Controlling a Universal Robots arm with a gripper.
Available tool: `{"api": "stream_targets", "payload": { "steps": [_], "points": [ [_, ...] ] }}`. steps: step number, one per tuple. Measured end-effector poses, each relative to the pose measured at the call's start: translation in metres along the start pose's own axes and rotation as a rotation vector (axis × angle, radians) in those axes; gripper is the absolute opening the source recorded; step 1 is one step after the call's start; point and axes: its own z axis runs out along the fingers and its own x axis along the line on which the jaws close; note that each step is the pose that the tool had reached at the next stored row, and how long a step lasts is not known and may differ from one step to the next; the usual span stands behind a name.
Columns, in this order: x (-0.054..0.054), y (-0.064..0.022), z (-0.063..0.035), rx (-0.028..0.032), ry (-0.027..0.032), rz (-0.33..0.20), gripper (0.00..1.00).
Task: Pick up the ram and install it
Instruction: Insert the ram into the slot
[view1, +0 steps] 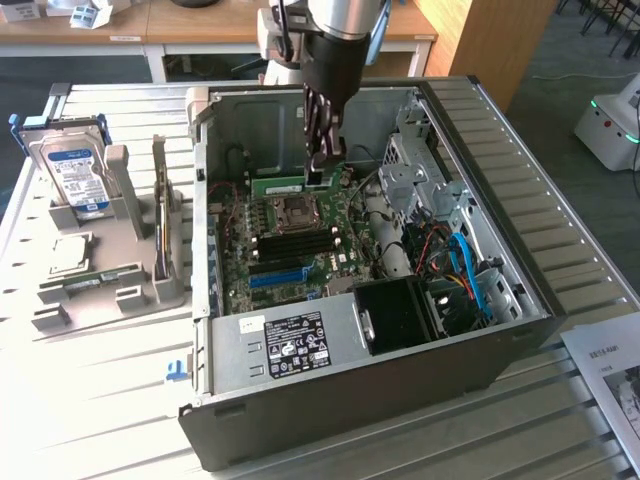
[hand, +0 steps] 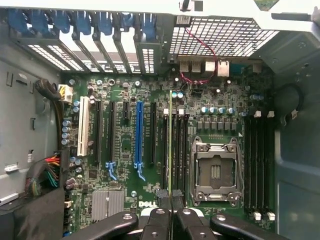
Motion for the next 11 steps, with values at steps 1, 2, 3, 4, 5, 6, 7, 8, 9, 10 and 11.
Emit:
{"api": "stream_targets", "payload": {
  "steps": [1, 2, 3, 4, 5, 6, 7, 8, 9, 10, 11],
  "points": [
    [0.0, -0.0001, 0.0015, 0.0, 0.0001, 0.0, 0.12],
    [0.0, -0.0002, 0.0031, 0.0001, 0.0001, 0.0, 0.12],
    [0.0, -0.0003, 0.0046, 0.0001, 0.0, 0.0, 0.12],
    [0.0, -0.0004, 0.006, 0.0001, 0.0002, 0.0, 0.12],
    [0.0, -0.0005, 0.0073, 0.0001, 0.0001, 0.0, 0.12],
    [0.0, -0.0007, 0.0086, 0.0002, 0.0002, 0.0, 0.12],
    [0.0, -0.0008, 0.01, 0.0002, 0.0001, 0.0, 0.12],
    [0.0, -0.0009, 0.0112, 0.0002, 0.0001, 0.0, 0.12],
    [0.0, -0.001, 0.0124, 0.0002, 0.0001, 0.0, 0.12],
    [0.0, -0.001, 0.0136, 0.0002, 0.0001, 0.0, 0.12],
    [0.0, -0.0011, 0.0147, 0.0002, 0.0001, 0.0, 0.12]
  ]
}}
